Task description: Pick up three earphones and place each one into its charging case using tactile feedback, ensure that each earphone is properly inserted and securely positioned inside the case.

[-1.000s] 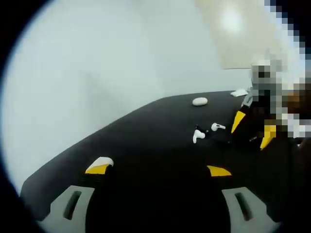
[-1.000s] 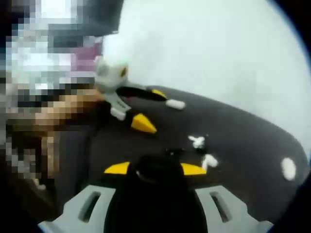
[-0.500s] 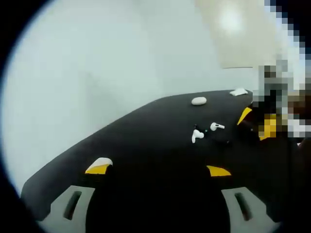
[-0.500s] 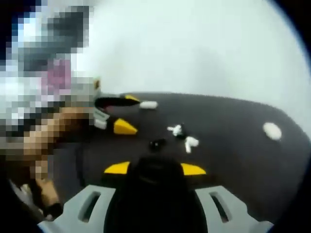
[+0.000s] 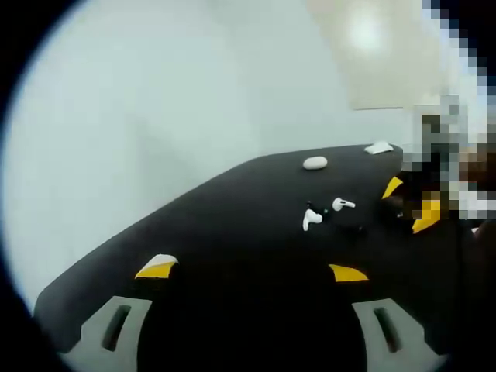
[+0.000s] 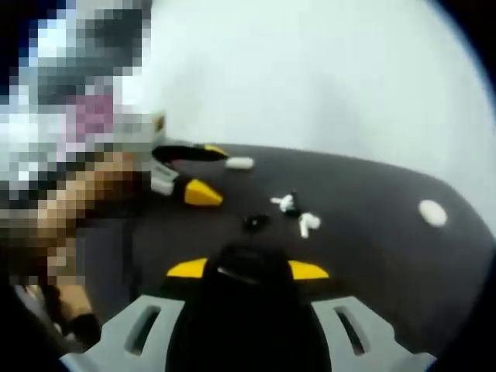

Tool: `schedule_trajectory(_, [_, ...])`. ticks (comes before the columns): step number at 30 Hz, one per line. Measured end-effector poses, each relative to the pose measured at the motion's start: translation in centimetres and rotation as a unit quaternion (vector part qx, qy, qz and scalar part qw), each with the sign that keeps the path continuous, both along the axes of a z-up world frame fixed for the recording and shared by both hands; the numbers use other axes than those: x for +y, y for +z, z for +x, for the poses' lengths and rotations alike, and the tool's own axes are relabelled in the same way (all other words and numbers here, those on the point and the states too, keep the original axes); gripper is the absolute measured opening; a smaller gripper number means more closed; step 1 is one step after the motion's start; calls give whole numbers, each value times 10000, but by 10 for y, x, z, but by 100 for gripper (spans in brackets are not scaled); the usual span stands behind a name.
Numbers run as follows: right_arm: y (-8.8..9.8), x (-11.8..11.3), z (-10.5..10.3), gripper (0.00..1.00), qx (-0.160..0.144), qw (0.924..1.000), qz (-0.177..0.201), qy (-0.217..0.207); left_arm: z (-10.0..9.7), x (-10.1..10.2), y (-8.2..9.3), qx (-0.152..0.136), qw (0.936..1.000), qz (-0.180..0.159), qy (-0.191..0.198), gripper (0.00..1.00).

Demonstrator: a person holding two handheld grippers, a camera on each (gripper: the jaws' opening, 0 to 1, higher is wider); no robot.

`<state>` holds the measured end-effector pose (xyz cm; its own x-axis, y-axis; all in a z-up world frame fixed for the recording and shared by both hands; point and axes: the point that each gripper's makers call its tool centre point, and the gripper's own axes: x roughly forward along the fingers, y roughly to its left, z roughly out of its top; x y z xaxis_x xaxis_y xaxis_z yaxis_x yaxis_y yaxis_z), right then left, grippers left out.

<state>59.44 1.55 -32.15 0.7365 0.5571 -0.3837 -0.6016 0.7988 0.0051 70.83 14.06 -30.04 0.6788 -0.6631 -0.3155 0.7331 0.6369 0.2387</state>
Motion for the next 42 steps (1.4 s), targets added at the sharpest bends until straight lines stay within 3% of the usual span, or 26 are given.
schedule_trajectory(13, [4, -2, -16, 38, 65, 9992, -23, 399, -10, -4, -4, 27, 10000, 67, -58, 73])
schedule_trajectory(17, [33, -4, -15, 38, 187, 9942, 783, 709, -11, -5, -5, 37, 9999, 73, -65, 72])
schedule_trajectory(19, [51, -6, -12, 38, 364, 9858, 1336, 948, -13, -5, -5, 31, 9999, 81, -71, 72])
schedule_trajectory(21, [67, -10, -7, 38, 602, 9725, 1942, 1139, -13, -5, -5, 33, 9999, 80, -75, 72])
schedule_trajectory(23, [80, -13, -1, 38, 1081, 9488, 2640, 1357, -11, -4, -5, 48, 9999, 69, -74, 72])
schedule_trajectory(26, [88, -14, 1, 34, 1393, 9240, 3076, 1795, -11, -4, -6, 57, 9999, 58, -73, 72])
schedule_trajectory(27, [84, -13, 1, 31, 1450, 9230, 2970, 1972, -12, -4, -6, 60, 9999, 53, -69, 73])
schedule_trajectory(29, [72, -9, -1, 29, 1399, 9287, 2528, 2325, -12, -4, -6, 69, 9999, 45, -64, 73])
schedule_trajectory(32, [39, -4, 1, 29, 1371, 9443, 1462, 2609, -12, -4, -6, 67, 9999, 49, -77, 73])
schedule_trajectory(35, [14, -1, 3, 29, 1284, 9499, 692, 2765, -12, -5, -6, 74, 9999, 42, -83, 73])
schedule_trajectory(36, [8, 0, 3, 30, 1306, 9484, 582, 2830, -12, -5, -6, 76, 9999, 40, -86, 73])
schedule_trajectory(37, [16, 7, 7, 32, 1255, 9468, 983, 2795, -12, -5, -6, 78, 9999, 39, -89, 73])
schedule_trajectory(42, [10, 4, 10, 33, 1463, 9403, 1249, 2808, -12, -5, -6, 87, 9999, 33, -91, 72])
